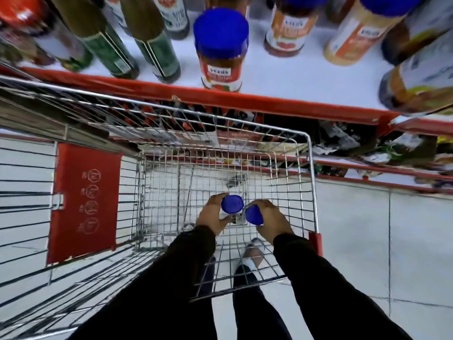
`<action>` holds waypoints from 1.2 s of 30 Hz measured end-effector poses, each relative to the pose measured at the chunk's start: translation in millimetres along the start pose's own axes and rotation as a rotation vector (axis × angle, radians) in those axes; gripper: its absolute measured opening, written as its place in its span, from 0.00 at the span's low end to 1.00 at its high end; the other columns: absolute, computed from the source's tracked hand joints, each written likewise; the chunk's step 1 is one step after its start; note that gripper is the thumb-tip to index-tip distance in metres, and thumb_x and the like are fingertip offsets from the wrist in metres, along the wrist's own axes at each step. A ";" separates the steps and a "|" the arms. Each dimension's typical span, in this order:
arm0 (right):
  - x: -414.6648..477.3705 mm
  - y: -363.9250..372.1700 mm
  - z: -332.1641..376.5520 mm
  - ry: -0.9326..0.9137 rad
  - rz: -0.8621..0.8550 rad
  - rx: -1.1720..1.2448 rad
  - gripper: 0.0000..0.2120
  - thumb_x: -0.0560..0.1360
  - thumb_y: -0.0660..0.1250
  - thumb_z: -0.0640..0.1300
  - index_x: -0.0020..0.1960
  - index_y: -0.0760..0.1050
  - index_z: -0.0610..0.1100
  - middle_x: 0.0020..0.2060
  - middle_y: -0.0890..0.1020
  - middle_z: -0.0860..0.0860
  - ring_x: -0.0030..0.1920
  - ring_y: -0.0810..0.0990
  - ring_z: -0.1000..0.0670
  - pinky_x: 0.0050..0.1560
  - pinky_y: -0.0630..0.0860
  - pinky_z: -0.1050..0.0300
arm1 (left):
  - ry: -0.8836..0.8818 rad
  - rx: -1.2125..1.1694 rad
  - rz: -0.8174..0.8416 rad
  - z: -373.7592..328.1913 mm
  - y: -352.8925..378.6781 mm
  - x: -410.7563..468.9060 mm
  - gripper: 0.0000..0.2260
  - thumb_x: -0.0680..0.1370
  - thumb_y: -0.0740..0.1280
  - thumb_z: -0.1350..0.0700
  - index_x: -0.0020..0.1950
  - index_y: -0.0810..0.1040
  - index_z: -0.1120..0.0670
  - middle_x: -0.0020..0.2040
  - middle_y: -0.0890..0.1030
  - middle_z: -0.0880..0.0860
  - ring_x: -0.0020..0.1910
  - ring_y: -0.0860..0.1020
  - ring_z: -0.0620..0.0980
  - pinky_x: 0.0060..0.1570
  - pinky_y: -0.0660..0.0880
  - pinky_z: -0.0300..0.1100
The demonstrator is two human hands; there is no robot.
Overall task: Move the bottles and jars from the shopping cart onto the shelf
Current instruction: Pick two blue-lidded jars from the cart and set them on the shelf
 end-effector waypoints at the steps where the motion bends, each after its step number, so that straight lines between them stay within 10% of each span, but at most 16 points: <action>1: 2.7 3.0 -1.8 -0.010 -0.009 -0.023 0.31 0.67 0.70 0.31 0.68 0.71 0.48 0.66 0.75 0.46 0.62 0.78 0.39 0.59 0.78 0.45 | 0.004 0.002 -0.022 3.0 4.5 3.3 0.31 0.74 0.74 0.58 0.75 0.67 0.58 0.72 0.71 0.57 0.70 0.72 0.57 0.70 0.68 0.46; 20: -84.6 -54.3 25.1 -0.134 -0.291 0.260 0.28 0.63 0.81 0.44 0.61 0.76 0.47 0.56 0.80 0.48 0.50 0.79 0.48 0.48 0.72 0.65 | 0.116 -0.225 -0.297 -52.3 -59.2 -88.4 0.24 0.69 0.79 0.60 0.63 0.75 0.58 0.59 0.77 0.56 0.58 0.78 0.54 0.56 0.79 0.49; 23: -105.5 -71.9 33.1 -0.163 -0.364 0.297 0.30 0.62 0.82 0.49 0.61 0.76 0.49 0.55 0.80 0.50 0.50 0.80 0.50 0.48 0.73 0.71 | 0.149 -0.303 -0.325 -78.8 -75.8 -113.1 0.25 0.70 0.78 0.60 0.64 0.75 0.58 0.57 0.74 0.51 0.59 0.76 0.50 0.57 0.77 0.44; 26: -126.2 -94.7 41.9 -0.215 -0.456 0.336 0.30 0.61 0.82 0.56 0.59 0.76 0.52 0.55 0.79 0.52 0.52 0.81 0.50 0.55 0.81 0.55 | 0.195 -0.401 -0.388 -103.1 -89.0 -134.6 0.23 0.69 0.79 0.62 0.60 0.75 0.54 0.55 0.75 0.47 0.60 0.77 0.54 0.57 0.77 0.44; 31: -158.8 -141.6 56.1 -0.335 -0.586 0.415 0.26 0.63 0.82 0.53 0.57 0.77 0.49 0.53 0.79 0.52 0.50 0.80 0.52 0.47 0.73 0.75 | 0.291 -0.424 -0.500 -140.3 -109.6 -151.7 0.27 0.69 0.79 0.60 0.65 0.75 0.60 0.61 0.78 0.57 0.58 0.77 0.52 0.47 0.73 0.20; 36: -175.1 -186.3 65.5 -0.394 -0.723 0.492 0.25 0.64 0.82 0.49 0.57 0.77 0.49 0.53 0.80 0.49 0.50 0.81 0.51 0.50 0.75 0.73 | 0.388 -0.431 -0.592 -187.5 -131.0 -154.4 0.24 0.71 0.77 0.62 0.65 0.74 0.56 0.62 0.77 0.57 0.60 0.77 0.52 0.53 0.74 0.23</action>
Point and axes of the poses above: each hand's wrist, its own x-axis towards the middle knuckle, its own y-axis out of the palm, z = x × y, the point moved 2 cm from there along x, towards the middle knuckle
